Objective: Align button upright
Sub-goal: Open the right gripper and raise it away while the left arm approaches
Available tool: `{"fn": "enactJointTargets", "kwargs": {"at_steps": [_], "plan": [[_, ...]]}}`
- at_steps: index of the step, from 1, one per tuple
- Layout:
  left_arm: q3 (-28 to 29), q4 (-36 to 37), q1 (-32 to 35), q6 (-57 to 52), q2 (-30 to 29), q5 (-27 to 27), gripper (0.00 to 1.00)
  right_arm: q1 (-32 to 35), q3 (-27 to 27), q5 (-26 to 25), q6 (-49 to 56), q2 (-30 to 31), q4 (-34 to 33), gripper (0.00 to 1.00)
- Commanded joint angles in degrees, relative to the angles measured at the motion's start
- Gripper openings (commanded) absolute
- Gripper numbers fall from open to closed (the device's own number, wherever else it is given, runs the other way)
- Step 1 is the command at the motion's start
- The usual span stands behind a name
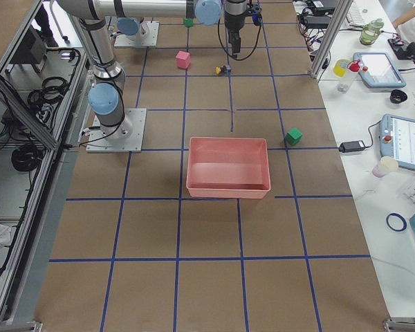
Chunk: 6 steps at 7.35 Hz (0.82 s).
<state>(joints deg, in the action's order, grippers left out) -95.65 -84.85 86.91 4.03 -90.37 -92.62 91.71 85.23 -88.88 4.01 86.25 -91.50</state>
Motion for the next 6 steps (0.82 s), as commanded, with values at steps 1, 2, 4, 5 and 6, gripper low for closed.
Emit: {"fn": "enactJointTargets", "kwargs": {"at_steps": [1,2,4,5,6], "plan": [[-1.28,5.62,-0.07,0.71,-3.39,0.77,1.0,-0.3,-2.7,-2.35,-0.4,0.67,2.47,1.0],[-3.47,10.88,0.28,0.72,-5.84,0.86,1.0,-0.39,-2.35,-2.7,-0.32,0.58,2.38,1.0],[-5.86,18.56,5.17,7.1,-9.8,2.7,1.0,-0.3,-1.91,-1.56,-0.58,0.41,1.85,1.0],[-5.86,21.54,7.03,8.35,-12.0,3.06,1.0,-0.3,-1.74,-1.73,-0.5,0.41,1.68,1.0],[-5.51,22.87,7.31,5.58,-14.19,3.15,1.0,-0.3,-1.65,-2.26,0.02,0.41,1.85,1.0]]}}
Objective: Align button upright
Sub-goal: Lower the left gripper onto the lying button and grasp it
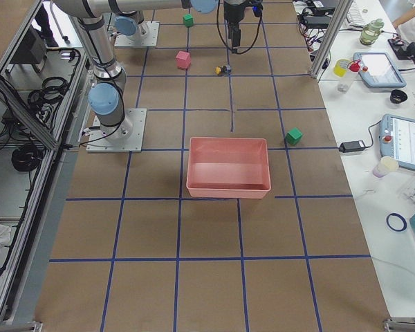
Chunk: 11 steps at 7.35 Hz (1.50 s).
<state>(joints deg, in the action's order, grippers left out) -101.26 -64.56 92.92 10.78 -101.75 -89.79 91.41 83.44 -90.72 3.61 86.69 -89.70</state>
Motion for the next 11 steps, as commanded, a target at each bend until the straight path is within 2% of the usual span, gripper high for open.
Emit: {"fn": "enactJointTargets", "kwargs": {"at_steps": [1,3,5,7,8,11], "plan": [[0.27,2.77,1.3,-1.81,-4.31,0.32,1.0,-0.18,0.14,-0.69,0.86,-0.11,-0.13,1.0],[0.18,3.82,4.52,0.1,-5.99,0.58,1.0,-0.18,0.23,-0.6,0.87,-0.55,0.05,1.0],[0.18,6.53,9.71,11.4,-8.97,0.58,1.0,-0.1,0.23,-0.6,1.04,-0.64,0.05,1.0],[0.18,10.39,12.88,16.63,-12.05,0.58,1.0,-0.1,0.23,-0.34,2.62,-0.73,-0.13,1.0],[0.18,13.46,13.85,21.69,-13.8,3.19,1.0,-0.1,0.23,-0.25,2.63,-1.08,0.05,1.0],[-0.08,14.19,16.23,24.71,-16.89,4.27,1.0,-0.1,0.32,0.01,2.71,-1.43,-0.04,1.0]]}}
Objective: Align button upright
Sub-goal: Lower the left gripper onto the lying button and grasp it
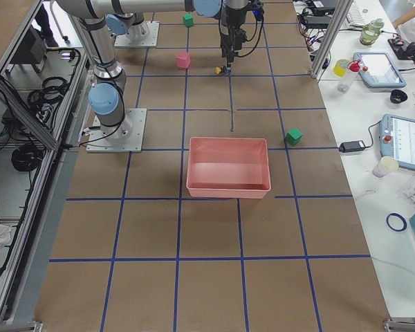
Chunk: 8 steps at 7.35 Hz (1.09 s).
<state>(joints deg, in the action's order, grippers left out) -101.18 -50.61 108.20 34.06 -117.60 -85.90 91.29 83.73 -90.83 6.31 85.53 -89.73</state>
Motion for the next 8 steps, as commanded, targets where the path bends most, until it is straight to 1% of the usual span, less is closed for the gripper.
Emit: {"fn": "enactJointTargets", "kwargs": {"at_steps": [1,2,3,4,5,6,7,8], "plan": [[-0.42,-0.1,1.39,4.58,-1.31,0.55,1.0,-0.06,0.03,0.13,0.02,-0.45,-0.09,1.0],[-0.51,-0.1,1.83,4.88,-1.4,0.55,0.97,-0.06,0.03,0.04,0.2,-0.54,-0.01,1.0],[-0.59,-0.28,1.84,5.14,-1.4,0.73,0.57,-0.06,0.03,-0.05,0.2,-0.62,-0.18,1.0],[-1.12,-0.36,1.84,5.32,-1.4,2.64,0.42,-0.06,0.03,0.04,0.2,-0.62,-0.18,1.0],[-2.08,-0.54,1.84,5.23,-1.4,3.71,0.18,-0.06,0.03,-0.05,1.07,-0.62,-0.27,1.0],[-2.17,-0.71,1.84,5.23,-1.23,7.2,0.0,-0.06,0.03,-0.39,1.95,-0.62,-1.23,1.0],[-2.18,-0.72,1.84,5.58,-1.14,9.84,0.0,-0.06,0.03,-0.4,2.13,-0.62,-1.32,1.0],[-1.74,-0.54,1.84,8.11,-0.62,9.87,0.0,-0.06,0.03,-0.49,2.13,-0.62,-1.41,1.0]]}}
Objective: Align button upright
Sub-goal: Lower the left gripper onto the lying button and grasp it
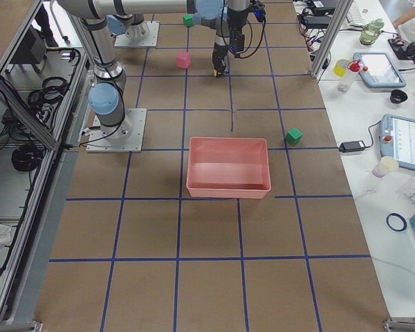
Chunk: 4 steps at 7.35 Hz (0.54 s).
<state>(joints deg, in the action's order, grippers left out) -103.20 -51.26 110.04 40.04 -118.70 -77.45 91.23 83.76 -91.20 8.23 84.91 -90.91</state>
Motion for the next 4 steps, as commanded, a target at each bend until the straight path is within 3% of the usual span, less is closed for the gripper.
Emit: {"fn": "enactJointTargets", "kwargs": {"at_steps": [1,3,4], "plan": [[0.37,-0.24,-0.09,6.23,1.01,2.91,0.0,0.0,0.0,-0.03,0.21,0.0,-0.23,1.0],[0.72,-1.3,-2.97,20.34,1.28,12.28,0.0,0.0,0.0,-0.03,0.21,0.0,-0.14,1.0],[0.9,-1.39,-6.73,23.56,1.54,20.59,0.0,0.0,0.0,0.15,0.21,-0.09,-0.14,1.0]]}}
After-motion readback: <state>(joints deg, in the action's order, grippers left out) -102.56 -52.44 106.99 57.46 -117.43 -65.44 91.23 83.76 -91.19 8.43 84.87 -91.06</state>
